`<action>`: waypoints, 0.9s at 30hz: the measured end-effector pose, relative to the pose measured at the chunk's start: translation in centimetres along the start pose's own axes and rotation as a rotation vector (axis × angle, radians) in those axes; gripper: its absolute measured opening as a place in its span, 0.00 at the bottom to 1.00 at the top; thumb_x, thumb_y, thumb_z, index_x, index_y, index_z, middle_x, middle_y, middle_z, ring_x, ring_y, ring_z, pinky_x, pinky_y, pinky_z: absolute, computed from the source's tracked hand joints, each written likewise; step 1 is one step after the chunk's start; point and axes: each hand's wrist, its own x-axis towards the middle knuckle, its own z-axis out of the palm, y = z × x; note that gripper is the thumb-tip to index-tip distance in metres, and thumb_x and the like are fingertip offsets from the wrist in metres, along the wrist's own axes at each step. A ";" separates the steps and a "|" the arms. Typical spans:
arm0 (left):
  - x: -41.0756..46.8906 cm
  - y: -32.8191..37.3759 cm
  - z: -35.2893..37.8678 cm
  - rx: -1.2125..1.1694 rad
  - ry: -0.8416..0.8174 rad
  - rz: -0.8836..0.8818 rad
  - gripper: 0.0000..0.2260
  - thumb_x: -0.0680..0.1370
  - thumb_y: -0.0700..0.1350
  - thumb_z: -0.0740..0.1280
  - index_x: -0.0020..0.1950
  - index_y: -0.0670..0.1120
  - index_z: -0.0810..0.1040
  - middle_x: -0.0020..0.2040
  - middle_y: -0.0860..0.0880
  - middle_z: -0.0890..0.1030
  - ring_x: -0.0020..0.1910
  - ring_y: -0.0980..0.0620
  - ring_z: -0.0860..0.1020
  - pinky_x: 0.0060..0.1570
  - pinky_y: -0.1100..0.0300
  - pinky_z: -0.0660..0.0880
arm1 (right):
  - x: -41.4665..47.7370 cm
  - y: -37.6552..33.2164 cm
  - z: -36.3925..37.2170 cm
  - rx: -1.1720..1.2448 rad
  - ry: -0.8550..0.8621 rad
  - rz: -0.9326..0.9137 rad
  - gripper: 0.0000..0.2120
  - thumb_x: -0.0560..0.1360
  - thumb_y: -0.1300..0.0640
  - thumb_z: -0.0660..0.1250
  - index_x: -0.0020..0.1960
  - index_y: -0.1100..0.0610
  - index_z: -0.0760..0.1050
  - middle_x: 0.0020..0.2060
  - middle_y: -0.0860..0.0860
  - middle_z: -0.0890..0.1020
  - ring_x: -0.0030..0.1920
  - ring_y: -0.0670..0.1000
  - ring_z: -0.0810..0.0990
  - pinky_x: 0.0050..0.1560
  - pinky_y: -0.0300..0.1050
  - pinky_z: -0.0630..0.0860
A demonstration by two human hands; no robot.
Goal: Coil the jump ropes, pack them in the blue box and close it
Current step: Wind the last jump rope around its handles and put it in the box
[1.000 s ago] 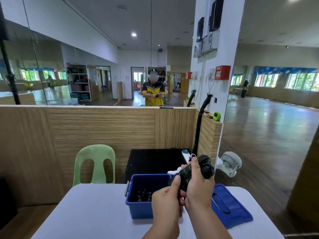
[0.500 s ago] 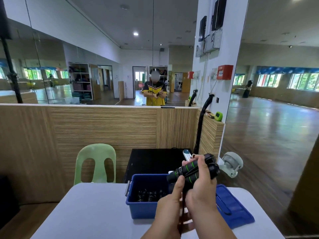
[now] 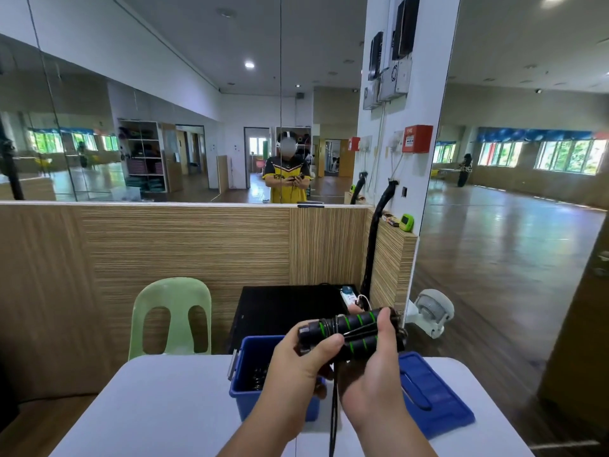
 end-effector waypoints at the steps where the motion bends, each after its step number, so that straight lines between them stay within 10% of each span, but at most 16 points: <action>1: 0.2 0.2 -0.1 0.013 0.005 0.020 0.06 0.74 0.47 0.77 0.49 0.56 0.84 0.48 0.41 0.87 0.42 0.41 0.85 0.33 0.51 0.80 | 0.0 0.1 -0.2 -0.018 -0.006 0.024 0.27 0.72 0.35 0.65 0.59 0.54 0.82 0.52 0.60 0.85 0.53 0.62 0.85 0.50 0.59 0.80; 4: 0.6 0.7 -0.5 0.029 0.019 0.075 0.07 0.74 0.43 0.78 0.48 0.52 0.84 0.47 0.41 0.87 0.47 0.37 0.86 0.48 0.35 0.83 | -0.5 0.2 -0.2 -0.123 -0.031 0.123 0.33 0.73 0.32 0.63 0.64 0.57 0.80 0.58 0.63 0.85 0.57 0.64 0.85 0.55 0.62 0.79; 8: 0.7 1.3 -1.0 0.029 0.009 0.143 0.07 0.75 0.40 0.76 0.51 0.47 0.83 0.46 0.42 0.87 0.46 0.42 0.87 0.42 0.43 0.85 | -1.1 -0.6 -0.2 -0.346 -0.085 0.266 0.39 0.73 0.25 0.57 0.62 0.56 0.83 0.57 0.62 0.86 0.57 0.65 0.85 0.61 0.68 0.77; 13: 1.0 0.8 -1.4 0.026 0.026 0.176 0.08 0.75 0.41 0.76 0.53 0.45 0.82 0.47 0.41 0.86 0.47 0.42 0.86 0.44 0.49 0.85 | -1.2 -1.0 0.0 -0.571 -0.117 0.371 0.43 0.72 0.22 0.53 0.57 0.56 0.86 0.45 0.56 0.85 0.34 0.55 0.77 0.39 0.50 0.77; 16: 1.4 0.1 -1.2 -0.032 0.045 0.141 0.09 0.75 0.41 0.75 0.54 0.43 0.82 0.48 0.38 0.86 0.47 0.39 0.86 0.45 0.42 0.82 | -0.7 -0.4 -0.1 -0.642 -0.036 0.387 0.41 0.71 0.22 0.58 0.53 0.60 0.82 0.33 0.53 0.77 0.25 0.47 0.59 0.23 0.39 0.57; 27: 2.6 -1.9 -0.1 -0.294 0.150 -0.058 0.22 0.70 0.55 0.78 0.51 0.39 0.80 0.42 0.33 0.81 0.37 0.41 0.78 0.37 0.48 0.73 | 0.3 0.7 -1.9 -1.005 -0.043 0.122 0.29 0.76 0.32 0.65 0.47 0.60 0.74 0.26 0.51 0.69 0.22 0.47 0.62 0.24 0.39 0.58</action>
